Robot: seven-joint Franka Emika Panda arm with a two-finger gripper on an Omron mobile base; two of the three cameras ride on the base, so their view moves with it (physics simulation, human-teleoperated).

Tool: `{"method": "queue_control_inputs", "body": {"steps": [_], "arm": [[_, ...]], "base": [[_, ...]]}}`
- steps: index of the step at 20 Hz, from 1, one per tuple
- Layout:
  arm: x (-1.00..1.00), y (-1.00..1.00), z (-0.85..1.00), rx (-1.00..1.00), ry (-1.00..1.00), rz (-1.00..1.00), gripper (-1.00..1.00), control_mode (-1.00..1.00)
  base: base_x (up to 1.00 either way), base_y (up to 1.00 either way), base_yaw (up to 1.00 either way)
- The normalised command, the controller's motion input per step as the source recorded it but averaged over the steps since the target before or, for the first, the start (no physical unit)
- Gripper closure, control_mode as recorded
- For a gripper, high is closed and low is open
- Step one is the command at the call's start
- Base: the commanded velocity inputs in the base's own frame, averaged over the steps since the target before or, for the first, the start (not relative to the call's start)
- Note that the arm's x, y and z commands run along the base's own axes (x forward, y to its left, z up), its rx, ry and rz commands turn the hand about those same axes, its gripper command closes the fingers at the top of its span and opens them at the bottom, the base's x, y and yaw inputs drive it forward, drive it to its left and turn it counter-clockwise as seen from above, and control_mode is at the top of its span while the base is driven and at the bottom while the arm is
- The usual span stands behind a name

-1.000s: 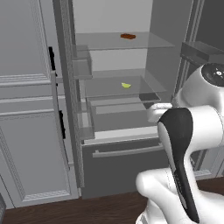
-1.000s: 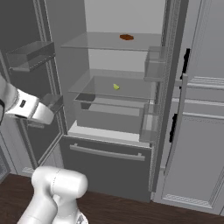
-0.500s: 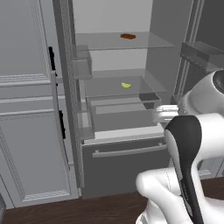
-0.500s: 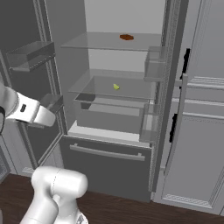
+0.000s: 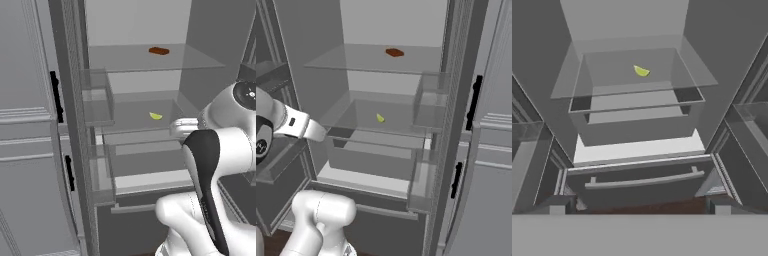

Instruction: Grab a lemon wedge from the fridge and one ice cube from the ice bowl, and put them in the glass of lemonade.

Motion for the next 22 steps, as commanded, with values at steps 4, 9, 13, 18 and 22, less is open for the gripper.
{"method": "queue_control_inputs", "body": {"steps": [4, 9, 13, 18, 22], "arm": [[0.00, 0.00, 0.00, 0.00, 0.00, 0.00, -1.00, 1.00], [0.04, -0.33, -0.36, 0.00, 0.00, 0.05, -1.00, -1.00], [0.52, -0.41, -0.30, 0.00, 0.00, 0.17, -1.00, -1.00], [1.00, -0.28, -0.15, 0.00, 0.01, 0.20, -1.00, -1.00], [0.94, -0.14, -0.31, -0.03, 0.07, 0.03, -1.00, -1.00]], "base": [[0.72, -0.32, 0.00], [0.00, -0.05, 0.00], [0.00, 0.00, 0.00], [0.00, 0.00, 0.00], [0.00, 0.00, 0.00]]}}
